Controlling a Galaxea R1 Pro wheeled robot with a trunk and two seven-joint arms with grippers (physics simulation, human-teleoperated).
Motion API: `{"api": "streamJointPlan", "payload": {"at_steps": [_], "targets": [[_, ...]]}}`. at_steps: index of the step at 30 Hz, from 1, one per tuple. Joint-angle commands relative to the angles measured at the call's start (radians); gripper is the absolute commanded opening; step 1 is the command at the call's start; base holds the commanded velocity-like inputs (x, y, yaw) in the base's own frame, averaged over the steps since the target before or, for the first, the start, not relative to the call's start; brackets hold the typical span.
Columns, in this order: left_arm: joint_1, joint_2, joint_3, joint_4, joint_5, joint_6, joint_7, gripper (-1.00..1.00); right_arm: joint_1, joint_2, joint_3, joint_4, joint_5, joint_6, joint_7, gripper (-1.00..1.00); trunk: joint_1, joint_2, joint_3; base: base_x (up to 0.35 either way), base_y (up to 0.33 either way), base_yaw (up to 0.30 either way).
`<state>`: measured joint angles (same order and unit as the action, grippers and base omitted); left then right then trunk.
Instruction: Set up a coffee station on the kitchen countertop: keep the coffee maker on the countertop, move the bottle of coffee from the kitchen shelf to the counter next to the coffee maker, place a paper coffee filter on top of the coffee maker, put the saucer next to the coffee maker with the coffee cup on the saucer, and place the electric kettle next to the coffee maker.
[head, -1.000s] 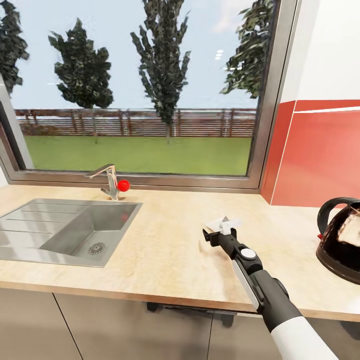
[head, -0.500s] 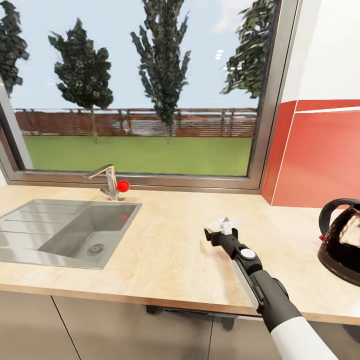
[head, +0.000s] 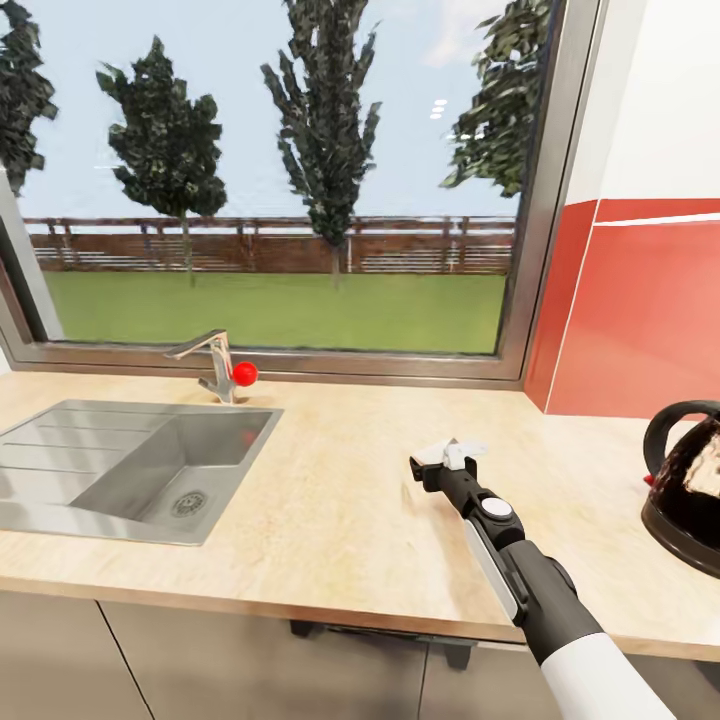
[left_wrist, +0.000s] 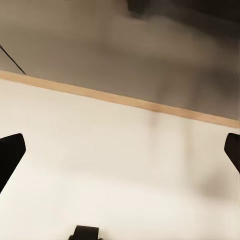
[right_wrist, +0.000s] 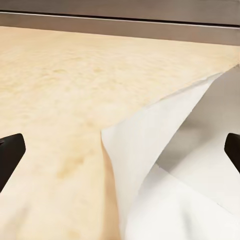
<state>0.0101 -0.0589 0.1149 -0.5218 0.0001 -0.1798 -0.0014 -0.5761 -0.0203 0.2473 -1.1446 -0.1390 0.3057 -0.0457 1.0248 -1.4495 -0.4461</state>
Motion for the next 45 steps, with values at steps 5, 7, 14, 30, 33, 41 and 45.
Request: {"api": "streamJointPlan", "payload": {"at_steps": [5,7,14,30,33,41,45], "targets": [[0.0,-0.001,0.003,-0.001,0.0,-0.001,0.0,1.0,-0.001,-0.001,0.003,-0.001,-0.01,0.004,-0.005,1.0,0.0,-0.001,-0.001,0.021,0.0,0.0],[0.0,-0.001,0.003,-0.001,0.0,-0.001,0.0,1.0,-0.001,-0.001,0.003,-0.001,-0.01,0.004,-0.005,1.0,0.0,-0.001,-0.001,0.005,0.0,0.0],[0.0,-0.001,0.003,-0.001,0.0,-0.001,0.0,1.0,-0.001,-0.001,0.003,-0.001,-0.01,0.004,-0.005,1.0,0.0,-0.001,-0.001,0.07,0.051,0.0],[0.0,-0.001,0.003,-0.001,0.0,-0.001,0.0,1.0,-0.001,-0.001,0.002,-0.001,-0.01,0.004,-0.005,1.0,0.0,-0.001,-0.001,0.007,0.005,0.0],[0.0,-0.001,0.003,-0.001,0.0,-0.001,0.0,1.0,-0.001,-0.001,0.002,-0.001,-0.01,0.004,-0.005,1.0,0.0,-0.001,-0.001,0.0,0.0,0.0],[0.0,-0.001,0.003,-0.001,0.0,-0.001,0.0,1.0,-0.001,-0.001,0.003,-0.001,-0.01,0.004,-0.004,1.0,0.0,-0.001,-0.001,0.0,0.0,0.0],[0.0,-0.001,0.003,-0.001,0.0,-0.001,0.0,1.0,-0.001,-0.001,0.003,-0.001,-0.01,0.004,-0.005,-1.0,0.0,-0.001,-0.001,0.0,0.0,0.0]]}}
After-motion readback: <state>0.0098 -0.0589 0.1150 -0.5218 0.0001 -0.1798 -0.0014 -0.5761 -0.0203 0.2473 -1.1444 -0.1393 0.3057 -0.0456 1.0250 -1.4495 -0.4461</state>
